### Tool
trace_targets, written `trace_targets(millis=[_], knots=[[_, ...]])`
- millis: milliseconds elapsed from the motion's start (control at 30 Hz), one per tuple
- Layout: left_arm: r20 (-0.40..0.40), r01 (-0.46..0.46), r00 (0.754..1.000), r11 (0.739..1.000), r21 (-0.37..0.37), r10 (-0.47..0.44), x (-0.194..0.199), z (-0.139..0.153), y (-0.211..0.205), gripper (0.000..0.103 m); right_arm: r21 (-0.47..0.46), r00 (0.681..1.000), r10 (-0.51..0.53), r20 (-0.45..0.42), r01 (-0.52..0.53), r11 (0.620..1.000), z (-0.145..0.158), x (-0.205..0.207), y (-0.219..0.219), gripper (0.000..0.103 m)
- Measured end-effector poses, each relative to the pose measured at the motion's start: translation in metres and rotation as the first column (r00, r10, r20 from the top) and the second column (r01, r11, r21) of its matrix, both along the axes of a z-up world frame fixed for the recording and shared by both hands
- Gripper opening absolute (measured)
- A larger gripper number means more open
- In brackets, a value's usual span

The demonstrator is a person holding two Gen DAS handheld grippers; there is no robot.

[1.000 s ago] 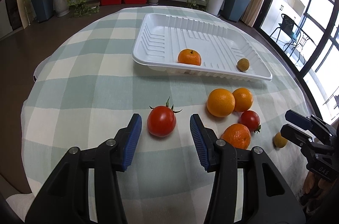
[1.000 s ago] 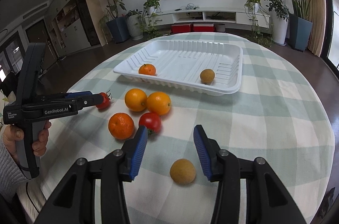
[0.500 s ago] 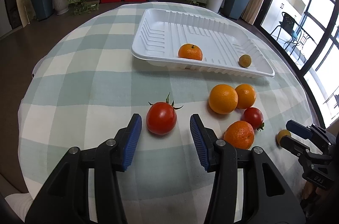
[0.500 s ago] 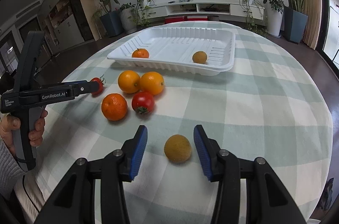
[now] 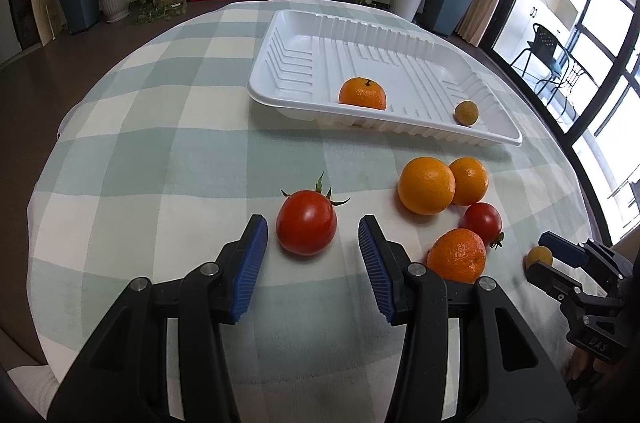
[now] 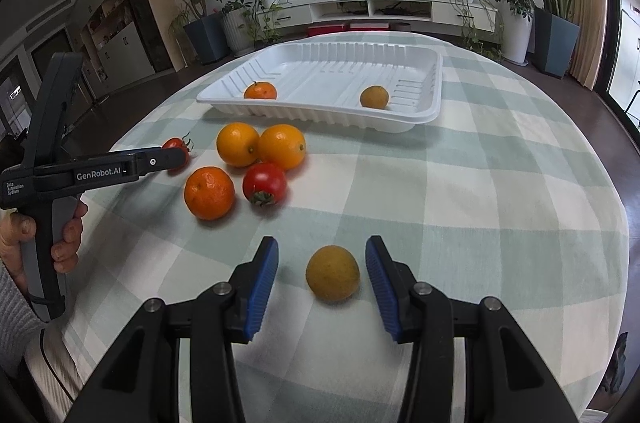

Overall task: Organize fruits
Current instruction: 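Move the left tool to a red tomato while the right tool moves to the second brown fruit, then close the left tool on the red tomato while the right tool grasps the brown fruit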

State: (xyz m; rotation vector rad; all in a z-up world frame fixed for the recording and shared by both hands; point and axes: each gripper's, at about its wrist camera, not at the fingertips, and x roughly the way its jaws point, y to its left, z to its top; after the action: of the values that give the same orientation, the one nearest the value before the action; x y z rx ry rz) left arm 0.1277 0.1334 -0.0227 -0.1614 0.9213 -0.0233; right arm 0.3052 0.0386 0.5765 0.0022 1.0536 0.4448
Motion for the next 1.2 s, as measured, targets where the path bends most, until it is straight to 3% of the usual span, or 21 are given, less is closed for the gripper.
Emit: trace_targets(millis=[800, 1200], knots=[[-0.010, 0.008, 1.000, 1.000, -0.004, -0.008, 0.0045, -0.0075, -0.0026, 0.045, -0.030, 1.000, 0.003, -0.028, -0.004, 1.000, -0.0054, 0.0003, 0.0026, 0.049], [-0.008, 0.012, 1.000, 1.000, -0.001, -0.012, 0.0048, -0.0080, -0.0030, 0.045, -0.051, 1.000, 0.002, -0.024, -0.003, 0.999, -0.0067, 0.0010, 0.0022, 0.037]])
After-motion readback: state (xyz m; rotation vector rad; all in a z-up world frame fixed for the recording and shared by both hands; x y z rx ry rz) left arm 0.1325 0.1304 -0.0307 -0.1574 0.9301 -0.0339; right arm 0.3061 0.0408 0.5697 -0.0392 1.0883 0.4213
